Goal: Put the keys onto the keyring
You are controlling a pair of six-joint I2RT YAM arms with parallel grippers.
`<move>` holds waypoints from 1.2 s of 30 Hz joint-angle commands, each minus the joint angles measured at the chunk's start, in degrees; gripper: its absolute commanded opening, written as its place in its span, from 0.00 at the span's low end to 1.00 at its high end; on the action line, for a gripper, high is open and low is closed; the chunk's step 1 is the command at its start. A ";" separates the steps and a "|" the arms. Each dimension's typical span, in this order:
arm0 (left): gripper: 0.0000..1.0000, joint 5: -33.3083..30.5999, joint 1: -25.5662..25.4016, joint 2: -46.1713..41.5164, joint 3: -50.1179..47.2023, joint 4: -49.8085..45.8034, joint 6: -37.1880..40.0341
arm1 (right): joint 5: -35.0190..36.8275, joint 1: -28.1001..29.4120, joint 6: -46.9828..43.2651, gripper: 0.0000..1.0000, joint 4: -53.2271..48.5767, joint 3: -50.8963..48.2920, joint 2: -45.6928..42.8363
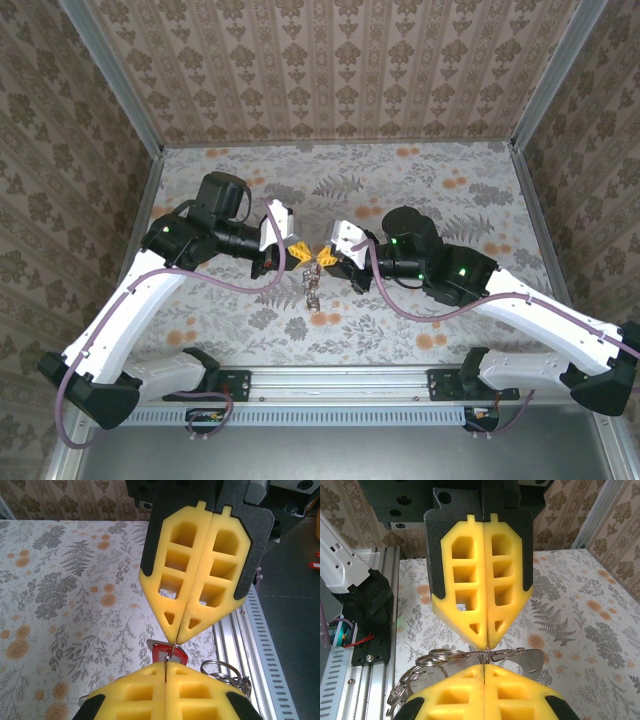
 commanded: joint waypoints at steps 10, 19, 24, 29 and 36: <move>0.00 1.24 -0.49 -1.40 0.87 0.24 1.25 | 2.50 0.33 0.27 0.00 1.47 -0.38 -0.97; 0.00 1.32 -0.51 -1.40 1.01 0.25 1.28 | 2.06 0.34 0.29 0.00 2.05 -0.17 -0.57; 0.00 1.35 -0.51 -1.49 0.85 0.23 1.30 | 1.95 0.34 0.36 0.00 2.27 -0.06 -0.32; 0.00 1.44 -0.51 -1.57 0.90 0.27 1.27 | -0.06 0.34 0.49 0.00 2.57 1.08 0.98; 0.00 1.24 -0.68 -2.02 0.63 0.58 1.21 | -0.95 -0.07 2.33 0.00 3.14 1.02 1.18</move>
